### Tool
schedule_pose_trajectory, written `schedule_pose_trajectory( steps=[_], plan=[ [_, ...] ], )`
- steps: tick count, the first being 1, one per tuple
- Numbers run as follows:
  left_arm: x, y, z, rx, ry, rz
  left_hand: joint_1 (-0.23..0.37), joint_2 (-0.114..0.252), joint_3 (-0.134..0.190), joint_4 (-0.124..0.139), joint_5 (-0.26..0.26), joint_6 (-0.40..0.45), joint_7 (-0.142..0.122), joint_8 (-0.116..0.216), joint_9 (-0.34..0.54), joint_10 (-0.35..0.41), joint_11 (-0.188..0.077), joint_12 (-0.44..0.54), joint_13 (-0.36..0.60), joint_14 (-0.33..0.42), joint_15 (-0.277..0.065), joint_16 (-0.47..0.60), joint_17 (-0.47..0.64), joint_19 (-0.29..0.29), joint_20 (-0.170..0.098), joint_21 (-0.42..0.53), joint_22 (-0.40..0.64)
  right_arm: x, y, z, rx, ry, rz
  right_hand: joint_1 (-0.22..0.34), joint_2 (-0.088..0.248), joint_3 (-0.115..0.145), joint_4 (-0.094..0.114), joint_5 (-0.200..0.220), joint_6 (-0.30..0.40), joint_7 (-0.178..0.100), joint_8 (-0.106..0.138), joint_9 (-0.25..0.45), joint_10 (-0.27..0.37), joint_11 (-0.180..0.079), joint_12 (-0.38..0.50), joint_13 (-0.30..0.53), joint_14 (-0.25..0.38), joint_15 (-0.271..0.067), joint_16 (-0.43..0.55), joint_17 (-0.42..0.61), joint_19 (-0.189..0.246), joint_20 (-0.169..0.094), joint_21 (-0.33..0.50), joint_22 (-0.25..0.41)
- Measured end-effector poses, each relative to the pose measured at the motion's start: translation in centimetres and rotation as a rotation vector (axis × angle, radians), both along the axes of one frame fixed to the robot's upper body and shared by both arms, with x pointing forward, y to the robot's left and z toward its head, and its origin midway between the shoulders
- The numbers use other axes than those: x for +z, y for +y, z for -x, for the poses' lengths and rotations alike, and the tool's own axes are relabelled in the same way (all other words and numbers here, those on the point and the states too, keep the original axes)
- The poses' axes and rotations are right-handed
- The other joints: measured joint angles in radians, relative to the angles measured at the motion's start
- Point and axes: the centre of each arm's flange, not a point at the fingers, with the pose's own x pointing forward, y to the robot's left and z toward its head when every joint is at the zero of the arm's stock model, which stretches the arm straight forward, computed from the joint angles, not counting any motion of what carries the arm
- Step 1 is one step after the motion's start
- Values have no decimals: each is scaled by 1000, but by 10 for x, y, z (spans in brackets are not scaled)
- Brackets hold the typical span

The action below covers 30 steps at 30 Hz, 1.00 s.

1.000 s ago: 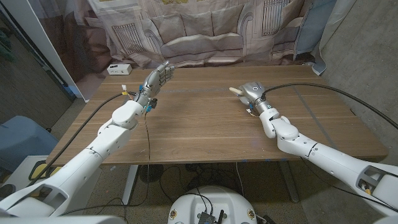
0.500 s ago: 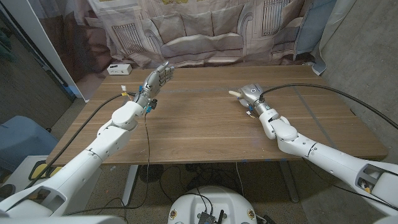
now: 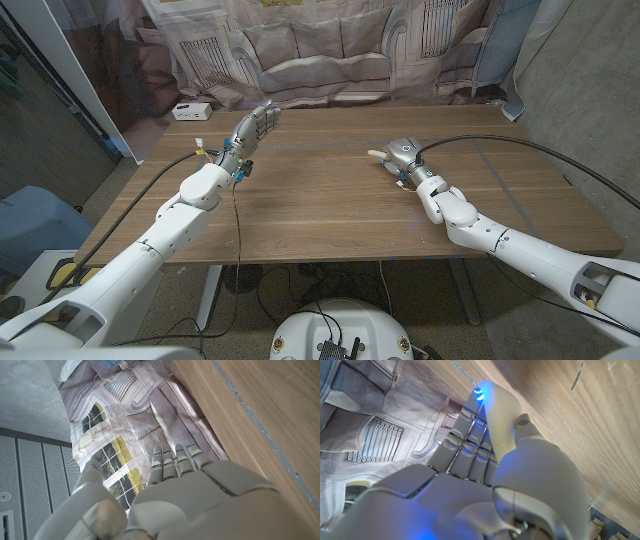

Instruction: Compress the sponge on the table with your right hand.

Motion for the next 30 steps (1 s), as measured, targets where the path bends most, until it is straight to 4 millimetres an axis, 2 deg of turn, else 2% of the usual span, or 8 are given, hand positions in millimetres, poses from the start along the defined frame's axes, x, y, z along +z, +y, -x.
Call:
schedule_pose_trajectory(
  steps=[9, 15, 19, 26, 30],
  plan=[
    [0, 0, 0, 1, 1, 1, 0, 0, 0, 0, 0, 0, 0, 0, 0, 0, 0, 0, 0, 0, 0, 0, 0, 0, 0, 0, 0, 0, 0, -3, -13, 19, 8, -26, -10, -17, 1, 0, -32, 1, -5, 0, -18, 4, -6, -5, -59, 20, -25, 0, -46, 6, -20, -2],
    [-1, 0, -1, 2, 4, 3, 0, 0, 0, 0, 0, 0, 0, 0, 0, 0, 0, 0, 0, 0, 0, 0, 0, 0, 0, 0, 0, 0, 0, -4, -11, 31, 13, -49, -33, -34, 2, 2, -75, 4, -8, 0, -63, 12, -16, -5, -115, 37, -37, 9, -84, 15, -38, -2],
    [-1, 0, -2, 0, 4, 3, 0, 0, 0, 0, 0, 0, 0, 0, 0, 0, 0, 0, 0, 0, 0, 0, 0, 0, 0, 0, 0, 1, -1, -5, -13, 39, 17, -62, -47, -46, 6, 4, -94, 6, -8, 0, -80, 9, -22, -5, -135, 46, -37, 14, -96, 17, -45, -2],
    [0, -1, -4, -3, 2, 1, 0, 0, 0, 0, 0, 0, 0, 0, 0, 0, 0, 0, 0, 0, 0, 0, 0, 0, 0, 0, 0, 1, -1, -5, -15, 53, 21, -92, -66, -69, 14, 6, -134, 10, -16, 0, -118, 21, -31, -5, -174, 56, -46, 14, -118, 28, -63, -1],
    [1, -1, -4, -5, 2, 0, 0, 0, 0, 0, 0, 0, 0, 0, 0, 0, 0, 0, 0, 0, 0, 0, 0, 0, 0, 0, 0, 1, -1, -4, -17, 61, 24, -115, -73, -81, 18, 8, -156, 12, -16, 0, -142, 26, -33, -5, -205, 65, -53, 14, -146, 35, -77, -1]
  ],
)
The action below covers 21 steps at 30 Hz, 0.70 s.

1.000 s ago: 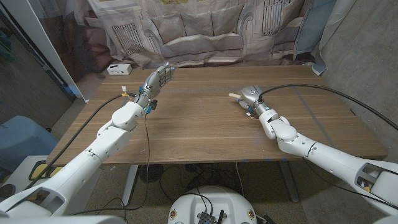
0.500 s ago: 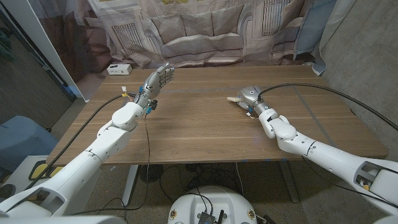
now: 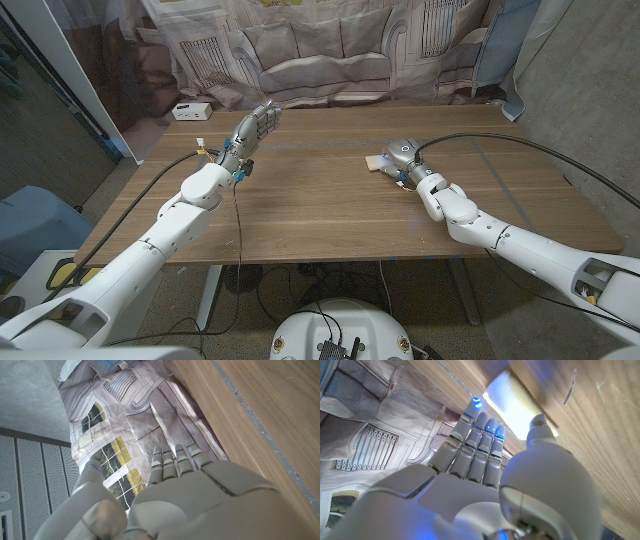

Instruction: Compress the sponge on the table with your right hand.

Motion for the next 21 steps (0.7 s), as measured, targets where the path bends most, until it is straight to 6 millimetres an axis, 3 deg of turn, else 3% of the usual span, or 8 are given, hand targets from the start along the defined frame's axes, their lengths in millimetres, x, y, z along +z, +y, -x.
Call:
schedule_pose_trajectory(
  steps=[8, 21],
  plan=[
    [1, 0, -1, -2, 0, -2, 0, 0, 0, 0, 0, 0, 0, 0, 0, 0, 0, 0, 0, 0, 0, 0, 0, 0, 0, 0, 0, 3, 0, 2, -4, 7, 7, -30, -30, -18, -2, 15, -41, 17, 0, 0, -49, 22, -7, -5, -80, 20, -25, -19, -55, 19, -35, -5],
    [1, -1, -1, -8, -2, -6, 0, 0, 0, 0, 0, 0, 0, 0, 0, 0, 0, 0, 0, 0, 0, 0, 0, 0, 0, 0, 0, 6, -3, 9, -9, -1, 2, -58, -24, -31, 10, 23, -40, 20, 8, 0, -52, 26, -3, -5, -87, 20, -25, -26, -66, 19, -45, -5]
  ],
)
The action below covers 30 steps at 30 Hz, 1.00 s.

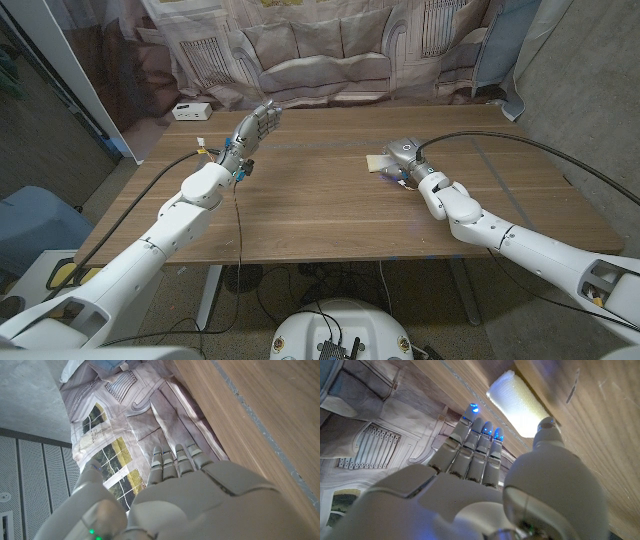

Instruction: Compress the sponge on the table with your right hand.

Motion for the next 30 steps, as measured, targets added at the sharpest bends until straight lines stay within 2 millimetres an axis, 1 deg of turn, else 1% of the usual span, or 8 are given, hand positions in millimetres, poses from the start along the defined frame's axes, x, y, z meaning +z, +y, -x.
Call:
schedule_pose_trajectory(
  steps=[6, 10, 12, 16, 17, 20, 24, 30],
  plan=[
    [0, 0, 0, -2, 0, -2, 5, 5, 0, 0, 0, 0, 0, 0, 0, 0, 0, 0, 0, 0, 0, 0, 0, -2, -2, 0, 0, 2, -2, 4, 10, -9, -19, -27, 11, -6, 11, 0, 17, -6, 4, -5, 7, 7, 4, -5, 0, 0, 5, -9, 0, 0, -2, 0],
    [0, 0, 0, -3, 0, -3, 5, 5, 0, 0, 0, 0, 0, 0, 0, 0, 0, 0, 0, 0, 0, 0, 0, -2, -2, 0, 0, 2, -3, 7, 17, -16, -31, -72, 15, -17, 34, 0, 18, -7, 4, -5, 11, 11, 4, -9, -2, 2, 5, -16, 0, 0, -8, 0],
    [0, -1, 1, -4, -1, -4, 5, 5, 0, 0, 0, 0, 0, 0, 0, 0, 0, 0, 0, 0, 0, 0, 0, -2, -2, 0, 0, 3, -3, 9, 21, -19, -41, -96, 19, -24, 47, 0, 18, -7, 4, -5, 1, 20, 3, -13, -15, 7, 5, -20, 0, 0, -17, 0],
    [1, -1, 1, -5, -1, -5, 5, 5, 0, 0, 0, 0, 0, 0, 0, 0, 0, 0, 0, 0, 0, 0, 0, -2, -2, 0, 0, 4, -5, 11, 27, -17, -58, -149, 32, -34, 76, 0, 7, 3, 4, -5, -36, 27, -8, -19, -36, 9, 5, -31, -16, 17, -35, 0],
    [1, -1, 1, -5, -1, -5, 5, 5, 0, 0, 0, 0, 0, 0, 0, 0, 0, 0, 0, 0, 0, 0, 0, -2, -2, 0, 0, 4, -5, 11, 28, -17, -66, -162, 34, -37, 82, 0, 3, 0, 4, -5, -44, 29, -8, -19, -45, 9, 5, -33, -21, 21, -39, 0],
    [0, -2, 1, -6, 0, -6, 5, 5, 0, 0, 0, 0, 0, 0, 0, 0, 0, 0, 0, 0, 0, 0, 0, -2, -2, 0, 0, 5, -8, 13, 35, -14, -95, -195, 48, -46, 99, -5, -18, 7, -1, -5, -62, 40, -12, -19, -67, 20, 5, -41, -35, 35, -51, 2],
    [0, -2, 1, -7, 3, -8, 5, 5, 0, 0, 0, 0, 0, 0, 0, 0, 0, 0, 0, 0, 0, 0, 0, -2, -2, 0, 0, 5, -11, 14, 40, -12, -130, -241, 64, -49, 121, -6, -45, 18, -1, -5, -97, 49, -15, -23, -106, 37, 4, -51, -67, 45, -75, 3],
    [-1, -3, 0, -10, 5, -10, 5, 5, 0, 0, 0, 0, 0, 0, 0, 0, 0, 0, 0, 0, 0, 0, 0, -2, -2, 0, 0, 6, -17, 17, 69, -8, -221, -300, 92, -55, 147, -6, -103, 27, -5, -5, -191, 64, -19, -27, -220, 64, -4, -79, -160, 66, -138, 0]
  ],
)
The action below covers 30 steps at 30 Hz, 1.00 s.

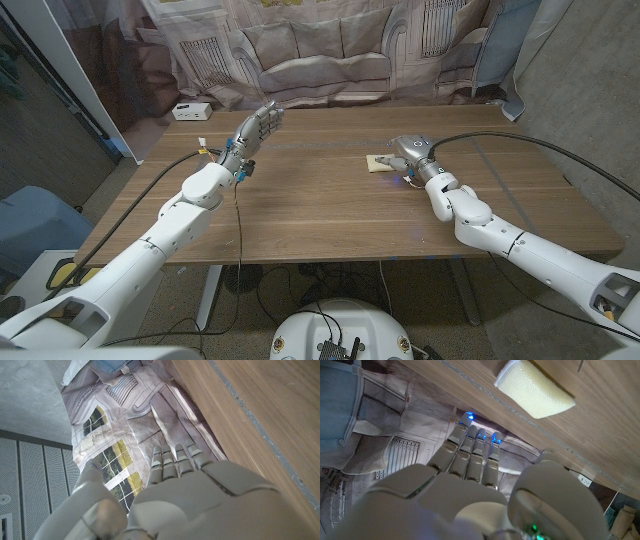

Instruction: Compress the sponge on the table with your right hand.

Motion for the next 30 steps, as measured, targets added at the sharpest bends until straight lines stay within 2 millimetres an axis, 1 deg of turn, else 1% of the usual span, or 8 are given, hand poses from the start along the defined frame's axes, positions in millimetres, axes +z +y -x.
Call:
schedule_pose_trajectory(
  steps=[4, 7, 13, 17, 21, 23, 28, 30],
  plan=[
    [0, -1, 0, -1, 1, -1, 0, 0, 0, 0, 0, 0, 0, 0, 0, 0, 0, 0, 0, 0, 0, 0, 0, 0, 0, 0, 0, 0, -2, 2, 18, 2, -43, -25, 15, -1, 10, -6, -2, -1, 5, 0, -46, 4, 0, -1, -70, 3, 0, -14, -53, 15, -35, 0],
    [1, -1, 0, -1, 1, -2, 0, 0, 0, 0, 0, 0, 0, 0, 0, 0, 0, 0, 0, 0, 0, 0, 0, 0, 0, 0, 0, -1, -4, 3, 36, 2, -82, -44, 26, -2, 18, -6, -37, 6, 0, 0, -75, 7, 0, -1, -98, 8, 0, -21, -76, 17, -49, 0],
    [1, -1, -1, -1, 1, -3, 0, 0, 0, 0, 0, 0, 0, 0, 0, 0, 0, 0, 0, 0, 0, 0, 0, 0, 0, 0, 0, 1, -8, 5, 75, 2, -151, -63, 38, 6, 25, -6, -153, 15, -15, 0, -128, 11, 0, -1, -132, 9, 0, -36, -83, 9, -58, 0],
    [1, -1, -1, 0, 2, -5, 0, 0, 0, 0, 0, 0, 0, 0, 0, 0, 0, 0, 0, 0, 0, 0, 0, 0, 0, 0, 0, 1, -11, 7, 106, 6, -201, -67, 41, 7, 26, -6, -232, 30, -15, 0, -158, 1, 0, -1, -145, 6, 0, -48, -86, 7, -61, -5],
    [2, -1, -1, 0, 2, -6, 0, 0, 0, 0, 0, 0, 0, 0, 0, 0, 0, 0, 0, 0, 0, 0, 0, 0, 0, 0, 0, 1, -13, 9, 135, 4, -242, -67, 41, 11, 21, -6, -276, 40, -15, -3, -185, 7, 0, -1, -167, 12, 0, -57, -95, -3, -68, -5],
    [2, -1, -1, 0, 2, -6, 0, 0, 0, 0, 0, 0, 0, 0, 0, 0, 0, 0, 0, 0, 0, 0, 0, 0, 0, 0, 0, 1, -13, 10, 152, 3, -266, -67, 41, 11, 21, -6, -288, 45, -15, -5, -203, 6, 0, -1, -187, 16, 0, -60, -113, -5, -73, -5],
    [3, -2, -1, 0, 2, -7, 0, 0, 0, 0, 0, -4, 4, -4, 0, 0, 0, 0, 0, 0, 0, 0, 0, 0, 0, 0, 0, 2, -16, 12, 197, 10, -324, -77, 32, 15, 17, -6, -327, 56, -10, -5, -279, 22, -4, -6, -269, 31, 0, -73, -186, -3, -80, -5],
    [3, -2, -1, 0, 2, -7, 5, 5, 0, 0, 0, -4, 4, -4, 0, 0, 0, 0, 0, 0, 0, 0, 0, 0, 0, 0, 0, 2, -16, 12, 212, 12, -340, -82, 27, 15, 17, -6, -336, 61, -10, -5, -298, 27, -4, -6, -292, 36, 0, -77, -203, -3, -80, -5]
  ],
)
